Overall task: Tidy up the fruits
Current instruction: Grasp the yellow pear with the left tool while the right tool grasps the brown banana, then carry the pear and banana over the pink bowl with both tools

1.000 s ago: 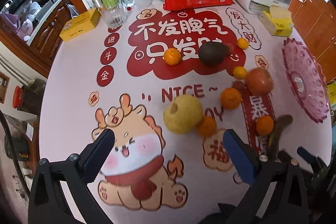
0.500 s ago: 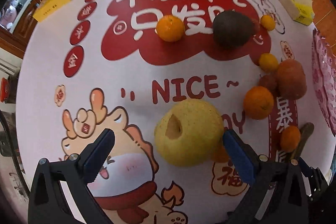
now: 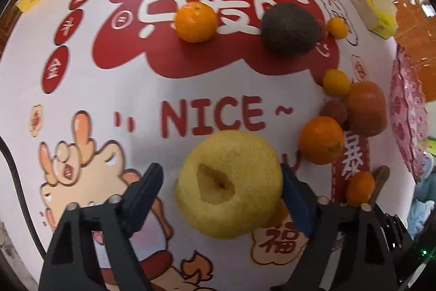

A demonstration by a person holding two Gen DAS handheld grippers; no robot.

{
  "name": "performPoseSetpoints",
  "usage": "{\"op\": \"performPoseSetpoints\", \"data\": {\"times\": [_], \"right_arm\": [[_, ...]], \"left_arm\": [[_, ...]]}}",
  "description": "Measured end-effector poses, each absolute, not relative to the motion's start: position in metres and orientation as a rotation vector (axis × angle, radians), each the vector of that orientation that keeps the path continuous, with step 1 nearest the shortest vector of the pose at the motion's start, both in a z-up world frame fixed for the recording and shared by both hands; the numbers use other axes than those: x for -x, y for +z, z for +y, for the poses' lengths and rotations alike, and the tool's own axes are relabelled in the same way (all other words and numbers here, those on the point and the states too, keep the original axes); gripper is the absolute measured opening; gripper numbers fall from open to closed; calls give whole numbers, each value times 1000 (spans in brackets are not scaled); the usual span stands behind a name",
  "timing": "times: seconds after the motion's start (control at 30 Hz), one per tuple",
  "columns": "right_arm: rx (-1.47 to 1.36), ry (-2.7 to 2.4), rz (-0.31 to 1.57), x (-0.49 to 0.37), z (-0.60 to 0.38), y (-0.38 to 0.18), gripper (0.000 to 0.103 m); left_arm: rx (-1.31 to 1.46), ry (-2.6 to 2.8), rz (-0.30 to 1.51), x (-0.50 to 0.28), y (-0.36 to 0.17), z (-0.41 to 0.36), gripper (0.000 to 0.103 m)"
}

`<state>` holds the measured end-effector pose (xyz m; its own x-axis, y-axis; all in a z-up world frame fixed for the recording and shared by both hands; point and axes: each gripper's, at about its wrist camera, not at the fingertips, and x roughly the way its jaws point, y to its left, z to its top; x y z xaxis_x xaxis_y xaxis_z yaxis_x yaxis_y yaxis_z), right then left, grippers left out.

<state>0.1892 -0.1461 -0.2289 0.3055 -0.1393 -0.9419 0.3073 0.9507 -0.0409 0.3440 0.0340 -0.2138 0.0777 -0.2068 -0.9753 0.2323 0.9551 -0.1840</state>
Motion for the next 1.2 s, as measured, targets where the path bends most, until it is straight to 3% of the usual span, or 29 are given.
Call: {"op": "performPoseSetpoints", "data": {"times": [0.07,0.5,1.2], "right_arm": [[-158,-297,1232,-190,-146,-229,41],[-267,-304,1228,-161,-158,-218,34],[-388,-347,995,-96,-155,-139,33]], "left_arm": [[1,-352,1455,-344,-215,30,71],[17,-406,1443,-336,-207,38,71],[-23,-591,1330,-264,-113,46,71]]}}
